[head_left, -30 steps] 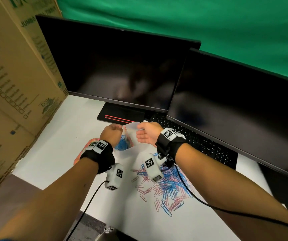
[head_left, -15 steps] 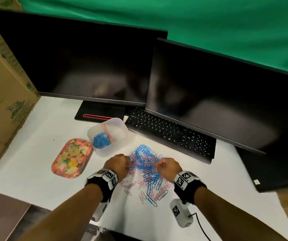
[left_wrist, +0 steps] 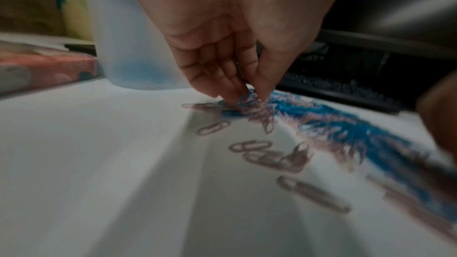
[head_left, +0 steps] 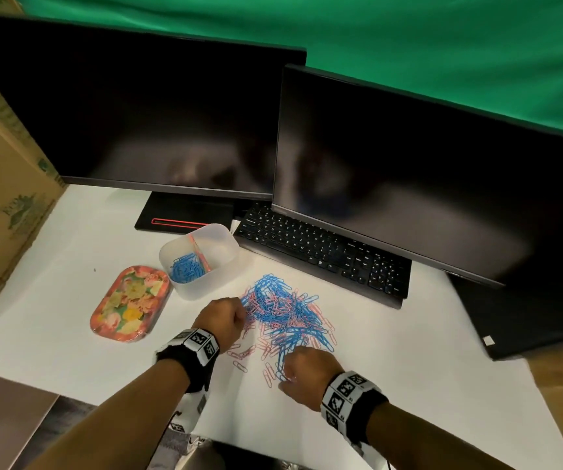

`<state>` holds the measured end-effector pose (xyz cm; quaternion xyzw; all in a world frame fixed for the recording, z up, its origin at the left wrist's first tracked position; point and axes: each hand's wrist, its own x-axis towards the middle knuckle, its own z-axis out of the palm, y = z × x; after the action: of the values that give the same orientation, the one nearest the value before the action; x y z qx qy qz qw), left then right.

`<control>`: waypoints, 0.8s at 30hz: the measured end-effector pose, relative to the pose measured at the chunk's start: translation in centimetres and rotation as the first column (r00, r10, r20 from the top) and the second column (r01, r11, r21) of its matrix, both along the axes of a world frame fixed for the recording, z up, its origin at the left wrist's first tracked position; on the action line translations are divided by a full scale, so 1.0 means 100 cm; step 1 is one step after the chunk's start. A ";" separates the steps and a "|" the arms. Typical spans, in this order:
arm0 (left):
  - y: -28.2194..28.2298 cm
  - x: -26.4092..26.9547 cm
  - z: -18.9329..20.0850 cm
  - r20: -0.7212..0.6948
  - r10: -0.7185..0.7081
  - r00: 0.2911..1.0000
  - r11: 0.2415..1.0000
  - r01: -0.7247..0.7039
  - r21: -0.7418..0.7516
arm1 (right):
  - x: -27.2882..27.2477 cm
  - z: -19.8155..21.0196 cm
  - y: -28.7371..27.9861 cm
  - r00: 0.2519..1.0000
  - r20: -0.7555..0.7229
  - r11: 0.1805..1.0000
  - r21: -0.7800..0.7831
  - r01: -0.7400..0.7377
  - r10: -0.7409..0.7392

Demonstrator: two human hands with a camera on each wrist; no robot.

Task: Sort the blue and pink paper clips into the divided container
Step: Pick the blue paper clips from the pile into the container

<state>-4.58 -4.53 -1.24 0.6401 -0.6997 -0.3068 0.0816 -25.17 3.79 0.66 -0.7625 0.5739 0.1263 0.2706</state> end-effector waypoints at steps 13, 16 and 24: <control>0.004 -0.005 0.006 -0.410 0.249 0.877 0.954 -0.148 0.262 | 0.007 -0.012 0.019 0.999 0.028 0.999 -0.033 -0.036 0.037; 0.009 -0.015 0.007 -0.530 0.414 0.740 0.878 -0.169 0.449 | 0.006 -0.013 0.023 0.995 0.065 0.996 -0.042 -0.076 0.079; 0.020 -0.039 0.011 -0.507 0.557 0.658 0.768 -0.176 0.616 | 0.006 -0.013 0.024 0.995 0.090 0.999 -0.010 -0.036 0.037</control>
<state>-8.53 -2.57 -0.16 0.6170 -0.3632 -0.6648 0.2132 -24.59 6.18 -0.68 -0.7790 0.5476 0.0941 0.2906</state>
